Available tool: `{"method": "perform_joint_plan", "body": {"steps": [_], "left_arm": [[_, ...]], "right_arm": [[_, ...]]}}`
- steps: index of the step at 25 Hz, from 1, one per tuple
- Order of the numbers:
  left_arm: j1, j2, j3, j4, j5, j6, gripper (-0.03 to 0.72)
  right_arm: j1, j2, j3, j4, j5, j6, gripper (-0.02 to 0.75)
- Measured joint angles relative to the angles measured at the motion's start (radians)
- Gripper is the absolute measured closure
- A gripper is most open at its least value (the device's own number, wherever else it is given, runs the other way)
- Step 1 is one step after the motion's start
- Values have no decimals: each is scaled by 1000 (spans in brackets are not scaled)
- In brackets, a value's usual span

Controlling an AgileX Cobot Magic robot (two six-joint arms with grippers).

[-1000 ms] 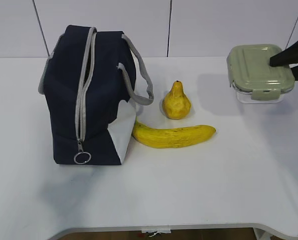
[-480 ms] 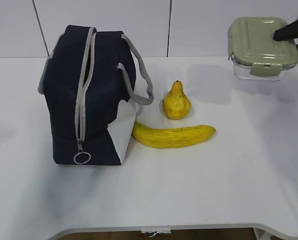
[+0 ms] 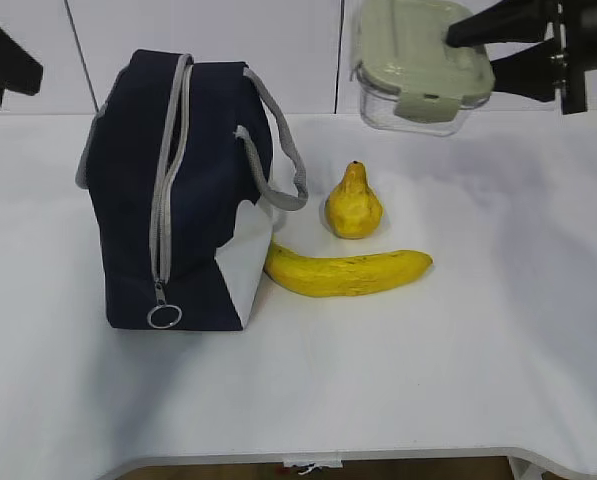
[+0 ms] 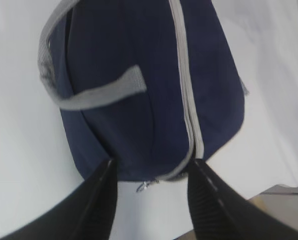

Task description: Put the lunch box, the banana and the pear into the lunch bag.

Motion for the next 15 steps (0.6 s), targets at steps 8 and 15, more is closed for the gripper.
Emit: {"method": "perform_joint_plan", "body": {"steps": [8,15], "left_arm": [[0,243,-208,-48,93,2,272],[0,376,-228,-156,108,35,270]], "right_arm": [[154,0,0,86,-93,1,361],[254,0,0,161,-231,-11,361]]}}
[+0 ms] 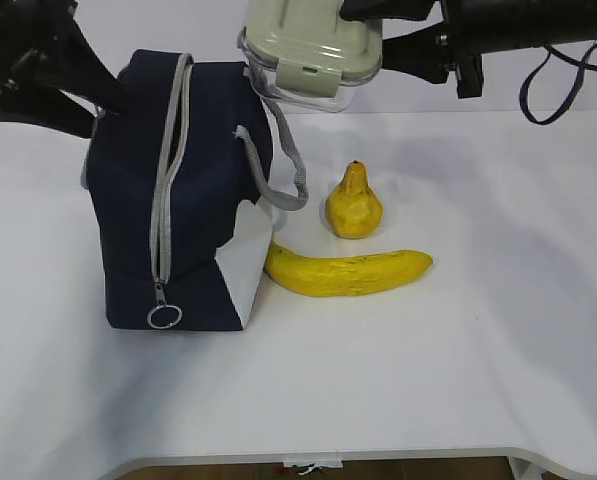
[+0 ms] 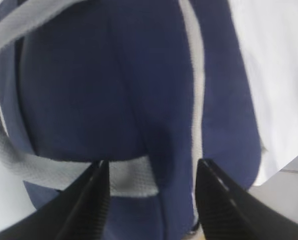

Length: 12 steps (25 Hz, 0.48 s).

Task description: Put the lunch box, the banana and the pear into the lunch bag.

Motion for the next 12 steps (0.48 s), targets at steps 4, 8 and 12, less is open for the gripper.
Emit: {"method": "perform_joint_plan", "body": {"steps": [4,8,12], "left_arm": [[0,43,-2,-8,5,8,275],[0,58,-2,-11,25,15,449],[0,60,-4,-11,51,49,656]], "right_arm": [[37,0,2,14,-51,-1,361],[74,0,2,18,-79,-24,361],[114,0,2,19,-109,-37,361]]}}
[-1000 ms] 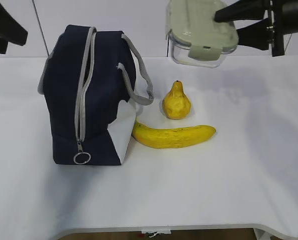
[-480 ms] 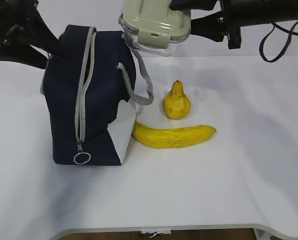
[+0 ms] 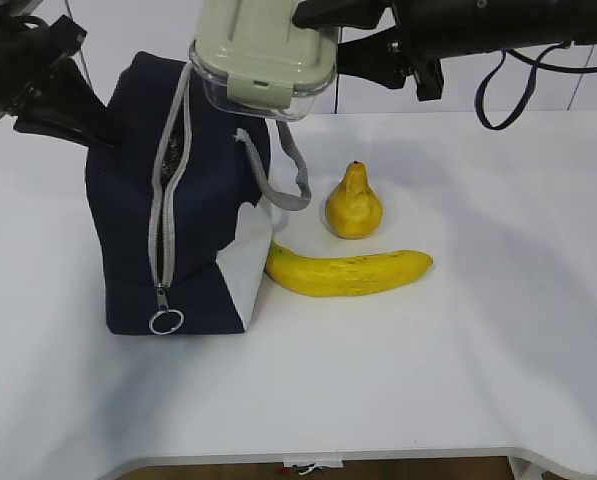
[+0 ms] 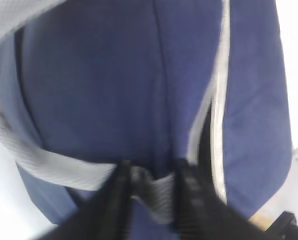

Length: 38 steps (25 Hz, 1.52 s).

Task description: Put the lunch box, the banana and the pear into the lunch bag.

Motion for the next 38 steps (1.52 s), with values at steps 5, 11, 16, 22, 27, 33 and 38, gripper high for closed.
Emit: {"method": "perform_joint_plan", "body": {"steps": [5,11,16,22,27,33,38], "left_arm": [[0,2,-21,0,41,6,666],[0,2,-60,-45,55,8,666],[0,2,-82,-87,57,10,667],[0,2,-84,-116,57,80,668],[0,2,-84,-117,57,222,669],[0,2,-84,-117,57,276,669],[0,3,-84,-117,57,281,669]], "right_arm": [[40,0,0,5,-12,-34,361],[86,0,0,-13,-77,-88,361],[88,55,0,-142,-91,-99,361],[88,146,0,-169,-95,-99,361],[88,180,-34,-147,-81,-99,361],[125,200,-113,-135,-88,-99,361],[174,273,-167,-127,-92,-96,361]]}}
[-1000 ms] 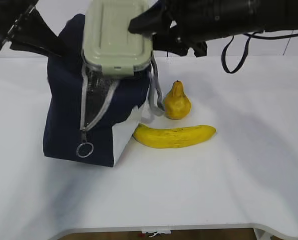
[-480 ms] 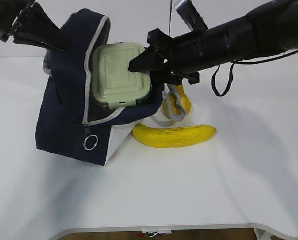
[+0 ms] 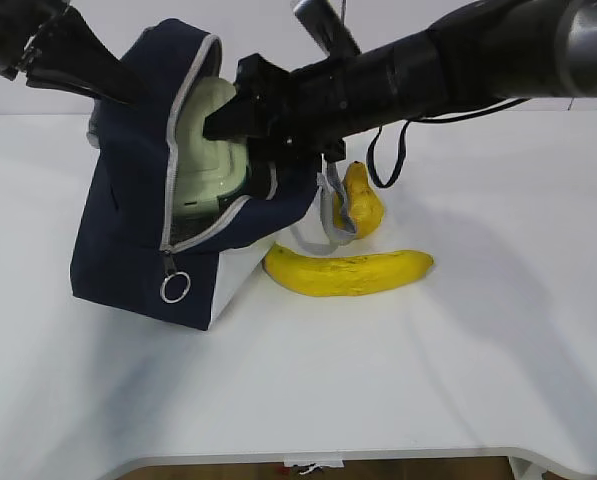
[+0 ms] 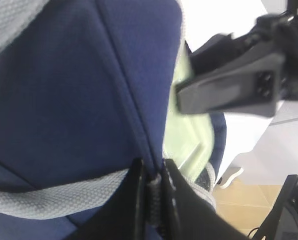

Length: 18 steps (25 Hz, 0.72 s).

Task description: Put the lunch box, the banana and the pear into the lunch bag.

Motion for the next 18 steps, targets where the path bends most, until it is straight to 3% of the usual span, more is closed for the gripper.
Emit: {"method": "perform_joint_plan", "body": {"steps": [18], "left_arm": [[0,20,-5,209,2,2,669]], "right_arm": [[17,269,-191,34,-21,86,361]]}}
